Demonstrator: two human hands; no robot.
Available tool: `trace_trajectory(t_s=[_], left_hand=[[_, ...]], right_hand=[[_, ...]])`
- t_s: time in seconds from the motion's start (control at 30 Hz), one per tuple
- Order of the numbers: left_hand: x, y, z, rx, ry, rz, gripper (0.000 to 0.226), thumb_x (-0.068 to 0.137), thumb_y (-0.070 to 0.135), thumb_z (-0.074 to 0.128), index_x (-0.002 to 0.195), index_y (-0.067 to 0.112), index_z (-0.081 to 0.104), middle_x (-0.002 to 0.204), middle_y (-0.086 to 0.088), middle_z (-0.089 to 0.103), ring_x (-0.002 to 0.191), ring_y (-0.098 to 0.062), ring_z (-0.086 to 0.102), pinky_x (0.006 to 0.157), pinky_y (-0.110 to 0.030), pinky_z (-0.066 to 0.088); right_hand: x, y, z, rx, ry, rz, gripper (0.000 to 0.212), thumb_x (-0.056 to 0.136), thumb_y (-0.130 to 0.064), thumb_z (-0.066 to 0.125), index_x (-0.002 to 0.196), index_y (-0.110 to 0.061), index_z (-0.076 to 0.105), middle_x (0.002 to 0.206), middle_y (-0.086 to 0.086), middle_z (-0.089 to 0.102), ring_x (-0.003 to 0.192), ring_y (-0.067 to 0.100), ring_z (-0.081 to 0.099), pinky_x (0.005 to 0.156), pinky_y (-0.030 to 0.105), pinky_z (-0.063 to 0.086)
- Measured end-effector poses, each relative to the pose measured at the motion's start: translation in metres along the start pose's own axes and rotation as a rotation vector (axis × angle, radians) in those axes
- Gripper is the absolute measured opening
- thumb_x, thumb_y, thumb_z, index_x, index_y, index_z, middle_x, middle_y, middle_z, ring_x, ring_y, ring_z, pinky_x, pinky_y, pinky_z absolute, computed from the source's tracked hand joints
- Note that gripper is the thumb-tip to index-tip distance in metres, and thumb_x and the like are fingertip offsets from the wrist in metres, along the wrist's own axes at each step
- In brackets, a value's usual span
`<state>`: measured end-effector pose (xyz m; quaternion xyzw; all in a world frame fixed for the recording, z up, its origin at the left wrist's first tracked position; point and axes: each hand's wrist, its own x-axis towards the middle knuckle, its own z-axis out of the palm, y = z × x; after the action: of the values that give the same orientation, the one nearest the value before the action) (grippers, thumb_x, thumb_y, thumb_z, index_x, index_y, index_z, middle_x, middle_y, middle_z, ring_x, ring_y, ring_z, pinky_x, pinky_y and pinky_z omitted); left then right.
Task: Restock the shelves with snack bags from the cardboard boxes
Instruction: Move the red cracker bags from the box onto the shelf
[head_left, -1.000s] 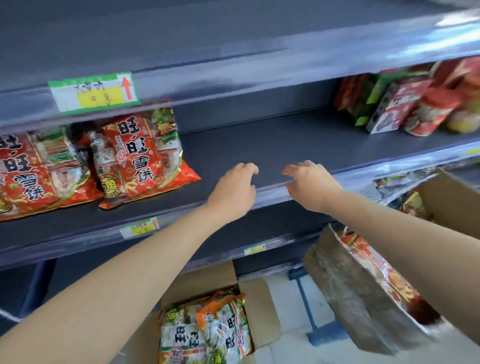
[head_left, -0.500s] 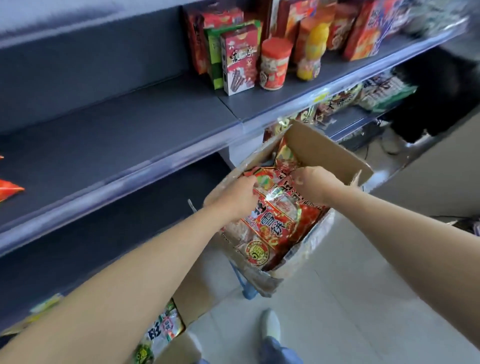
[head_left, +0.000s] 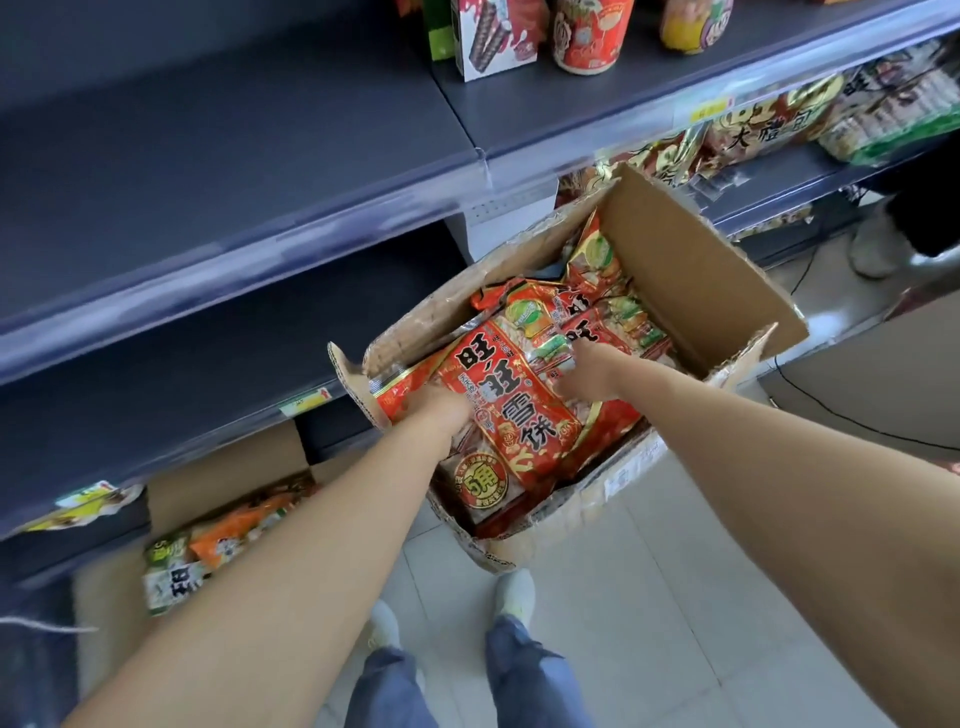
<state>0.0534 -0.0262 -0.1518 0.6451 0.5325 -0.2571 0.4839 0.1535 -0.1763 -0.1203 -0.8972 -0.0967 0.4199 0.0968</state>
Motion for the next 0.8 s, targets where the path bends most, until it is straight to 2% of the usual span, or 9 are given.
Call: trace_trajectory(t_s=[0.07, 0.17, 0.33, 0.4, 0.47, 0.53, 0.6, 0.7, 0.8], left_hand=[[-0.017, 0.008, -0.005, -0.043, -0.067, -0.070, 0.039, 0.088, 0.012, 0.061, 0.123, -0.001, 0.049, 0.118, -0.014, 0.055, 0.095, -0.032, 0.057, 0.073, -0.045, 0.057], [-0.014, 0.008, -0.006, -0.081, -0.102, -0.140, 0.034, 0.089, 0.012, 0.061, 0.119, 0.004, 0.046, 0.123, -0.015, 0.049, 0.126, -0.042, 0.042, 0.102, -0.063, 0.035], [-0.017, 0.014, -0.004, -0.088, -0.129, -0.137, 0.023, 0.088, 0.011, 0.061, 0.104, 0.005, 0.045, 0.132, -0.017, 0.050, 0.123, -0.040, 0.047, 0.101, -0.062, 0.034], [-0.022, 0.018, -0.004, -0.056, -0.125, -0.103, 0.029, 0.087, 0.010, 0.062, 0.112, 0.003, 0.049, 0.132, -0.016, 0.050, 0.122, -0.039, 0.047, 0.099, -0.060, 0.036], [-0.031, 0.025, -0.002, -0.049, -0.111, -0.066, 0.041, 0.087, 0.008, 0.062, 0.126, 0.003, 0.049, 0.135, -0.015, 0.049, 0.124, -0.039, 0.045, 0.098, -0.058, 0.037], [-0.043, 0.035, -0.003, -0.044, -0.120, -0.017, 0.046, 0.088, 0.005, 0.061, 0.132, 0.003, 0.046, 0.138, -0.016, 0.047, 0.127, -0.038, 0.043, 0.099, -0.055, 0.037], [-0.056, 0.047, -0.007, -0.050, -0.114, 0.041, 0.046, 0.088, 0.002, 0.060, 0.132, 0.003, 0.045, 0.136, -0.017, 0.049, 0.126, -0.037, 0.045, 0.092, -0.047, 0.042], [-0.077, 0.062, -0.015, -0.075, -0.092, 0.100, 0.032, 0.086, 0.001, 0.062, 0.118, 0.002, 0.055, 0.123, -0.015, 0.059, 0.114, -0.032, 0.057, 0.091, -0.040, 0.047], [-0.101, 0.071, -0.023, -0.112, -0.124, 0.143, 0.006, 0.085, 0.000, 0.060, 0.088, 0.005, 0.057, 0.118, -0.016, 0.066, 0.105, -0.030, 0.064, 0.089, -0.044, 0.050]], right_hand=[[0.008, -0.002, 0.002, 0.060, -0.045, 0.024, 0.064, 0.092, -0.022, 0.058, 0.144, 0.002, 0.030, 0.143, 0.021, 0.041, 0.128, 0.033, 0.046, 0.100, 0.036, 0.041], [0.015, -0.006, 0.005, 0.161, -0.097, 0.083, 0.084, 0.093, -0.027, 0.058, 0.152, -0.004, 0.003, 0.152, 0.019, 0.029, 0.132, 0.033, 0.042, 0.102, 0.037, 0.040], [0.016, -0.007, -0.003, 0.202, -0.056, 0.047, 0.023, 0.094, -0.017, 0.056, 0.110, -0.001, 0.055, 0.092, 0.009, 0.060, 0.080, 0.019, 0.054, 0.069, 0.026, 0.044], [0.009, -0.005, -0.014, 0.205, -0.031, 0.052, 0.033, 0.093, -0.019, 0.059, 0.120, -0.001, 0.054, 0.093, 0.008, 0.059, 0.090, 0.022, 0.056, 0.075, 0.029, 0.045], [0.004, -0.002, -0.026, 0.217, 0.014, 0.078, 0.054, 0.090, -0.020, 0.063, 0.133, 0.006, 0.045, 0.121, 0.015, 0.058, 0.115, 0.028, 0.055, 0.092, 0.032, 0.045], [-0.003, 0.000, -0.041, 0.237, 0.062, 0.073, 0.052, 0.086, -0.021, 0.068, 0.128, 0.006, 0.051, 0.125, 0.017, 0.060, 0.114, 0.028, 0.058, 0.096, 0.035, 0.047], [-0.013, 0.002, -0.058, 0.270, 0.104, 0.063, 0.041, 0.083, -0.021, 0.071, 0.114, 0.004, 0.060, 0.112, 0.017, 0.068, 0.099, 0.027, 0.065, 0.091, 0.037, 0.052], [-0.036, 0.003, -0.083, 0.304, 0.258, 0.011, 0.033, 0.077, -0.027, 0.076, 0.092, -0.001, 0.064, 0.085, 0.014, 0.069, 0.070, 0.025, 0.062, 0.060, 0.030, 0.052], [-0.066, -0.004, -0.103, 0.279, 0.379, -0.047, 0.041, 0.076, -0.031, 0.076, 0.100, 0.000, 0.063, 0.087, 0.017, 0.070, 0.065, 0.024, 0.059, 0.054, 0.027, 0.044]])
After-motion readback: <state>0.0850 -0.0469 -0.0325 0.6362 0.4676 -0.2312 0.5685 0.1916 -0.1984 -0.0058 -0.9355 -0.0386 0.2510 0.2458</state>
